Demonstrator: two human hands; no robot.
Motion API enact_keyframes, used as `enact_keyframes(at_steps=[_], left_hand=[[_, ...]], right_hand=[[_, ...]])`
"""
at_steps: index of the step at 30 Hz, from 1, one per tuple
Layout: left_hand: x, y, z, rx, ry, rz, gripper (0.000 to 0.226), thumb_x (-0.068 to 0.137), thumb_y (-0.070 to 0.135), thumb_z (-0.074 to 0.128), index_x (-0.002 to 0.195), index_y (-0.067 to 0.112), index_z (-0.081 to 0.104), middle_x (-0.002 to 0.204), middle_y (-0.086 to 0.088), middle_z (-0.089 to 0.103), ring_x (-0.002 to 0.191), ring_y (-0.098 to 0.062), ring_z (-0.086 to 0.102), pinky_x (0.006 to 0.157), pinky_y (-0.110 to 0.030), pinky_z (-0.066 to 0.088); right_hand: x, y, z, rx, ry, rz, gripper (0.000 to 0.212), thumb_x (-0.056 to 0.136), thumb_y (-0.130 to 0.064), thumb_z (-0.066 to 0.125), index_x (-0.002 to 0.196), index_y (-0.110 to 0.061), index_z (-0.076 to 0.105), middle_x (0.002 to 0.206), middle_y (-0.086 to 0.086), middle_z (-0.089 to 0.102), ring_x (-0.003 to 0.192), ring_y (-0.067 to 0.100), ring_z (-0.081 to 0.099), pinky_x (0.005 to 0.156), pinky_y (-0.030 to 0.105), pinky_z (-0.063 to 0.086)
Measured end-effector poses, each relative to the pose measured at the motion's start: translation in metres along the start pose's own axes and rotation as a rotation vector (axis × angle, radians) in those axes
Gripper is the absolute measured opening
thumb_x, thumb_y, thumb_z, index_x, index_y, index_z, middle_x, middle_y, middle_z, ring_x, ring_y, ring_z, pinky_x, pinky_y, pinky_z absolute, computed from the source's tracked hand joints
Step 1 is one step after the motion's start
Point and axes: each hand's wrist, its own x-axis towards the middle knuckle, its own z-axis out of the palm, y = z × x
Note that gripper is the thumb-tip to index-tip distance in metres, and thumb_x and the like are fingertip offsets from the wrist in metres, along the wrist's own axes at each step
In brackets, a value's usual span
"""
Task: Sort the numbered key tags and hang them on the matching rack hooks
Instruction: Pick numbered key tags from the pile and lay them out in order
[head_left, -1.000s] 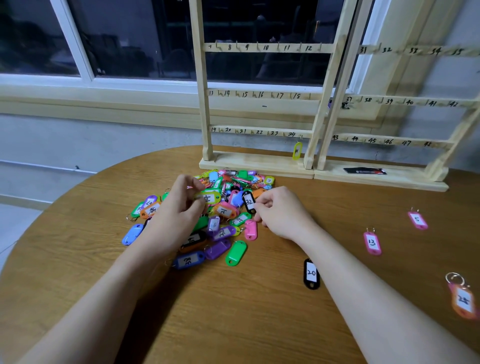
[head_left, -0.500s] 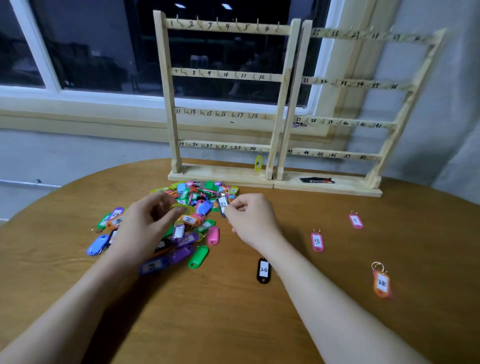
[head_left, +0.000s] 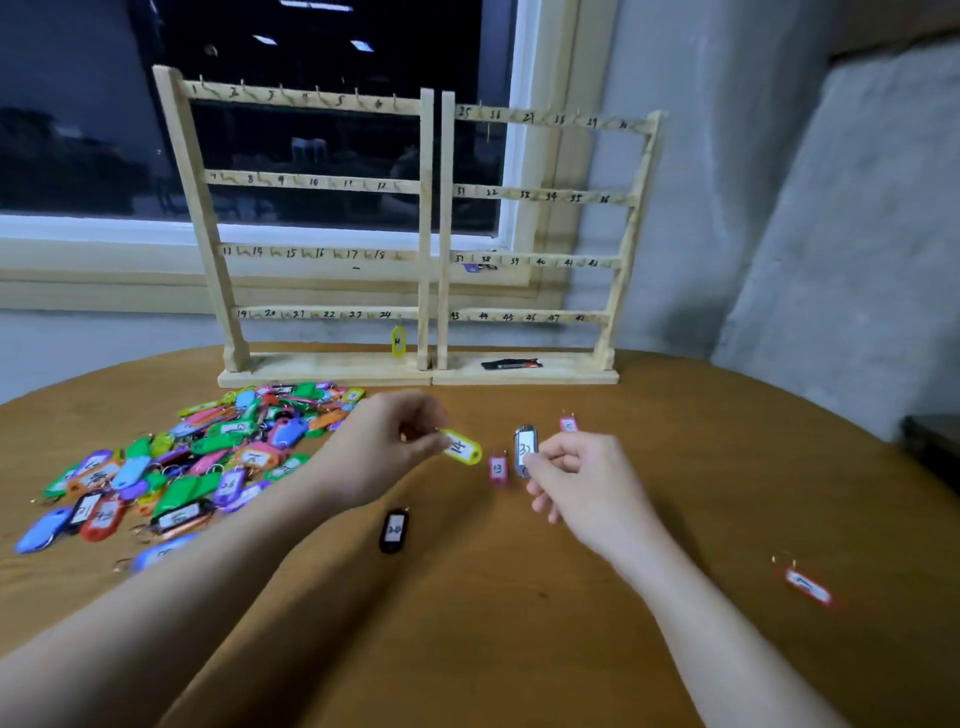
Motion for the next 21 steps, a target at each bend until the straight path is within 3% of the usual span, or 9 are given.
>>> enact_keyframes(at_steps=[4, 6, 9, 16, 21], left_hand=[[0.034, 0.017, 0.037, 0.056, -0.087, 0.02, 0.011, 0.09, 0.019, 0.075, 0.082, 0.023, 0.067, 0.063, 0.016, 0.057, 0.062, 0.0, 0.051, 0.061, -0.019, 0.039], [0.046, 0.024, 0.054, 0.092, -0.142, 0.009, 0.01, 0.09, 0.017, 0.072, 0.084, 0.025, 0.069, 0.069, 0.014, 0.065, 0.067, 0.0, 0.058, 0.067, -0.026, 0.047], [0.059, 0.032, 0.073, 0.109, -0.203, -0.01, 0.017, 0.09, 0.016, 0.07, 0.082, 0.032, 0.068, 0.079, 0.01, 0.07, 0.078, -0.013, 0.064, 0.078, -0.034, 0.054], [0.079, 0.038, 0.1, 0.28, -0.316, 0.034, 0.013, 0.094, 0.017, 0.061, 0.096, 0.022, 0.073, 0.086, 0.009, 0.07, 0.083, -0.017, 0.063, 0.077, -0.03, 0.047], [0.084, 0.029, 0.112, 0.397, -0.33, 0.048, 0.016, 0.098, 0.02, 0.056, 0.099, 0.027, 0.07, 0.084, 0.015, 0.064, 0.084, -0.014, 0.058, 0.087, -0.033, 0.041]], right_hand=[[-0.015, 0.019, -0.034, 0.035, 0.037, 0.02, 0.019, 0.095, -0.007, 0.063, 0.078, -0.005, 0.07, 0.059, 0.002, 0.067, 0.047, 0.01, 0.06, 0.044, 0.021, 0.044], [-0.022, 0.028, -0.046, 0.041, 0.038, 0.022, 0.02, 0.095, -0.006, 0.061, 0.078, -0.007, 0.07, 0.06, 0.004, 0.068, 0.051, 0.013, 0.062, 0.046, 0.022, 0.045], [-0.03, 0.039, -0.061, 0.041, 0.035, 0.033, 0.02, 0.097, -0.006, 0.059, 0.081, -0.008, 0.072, 0.066, 0.006, 0.072, 0.054, 0.013, 0.063, 0.048, 0.023, 0.047], [-0.041, 0.058, -0.084, 0.0, 0.062, 0.028, 0.021, 0.1, -0.009, 0.057, 0.086, -0.016, 0.072, 0.073, 0.001, 0.073, 0.062, 0.013, 0.069, 0.051, 0.023, 0.052], [-0.043, 0.067, -0.092, -0.007, 0.058, 0.058, 0.022, 0.1, -0.011, 0.058, 0.085, -0.018, 0.072, 0.073, 0.0, 0.073, 0.064, 0.015, 0.069, 0.054, 0.026, 0.054]])
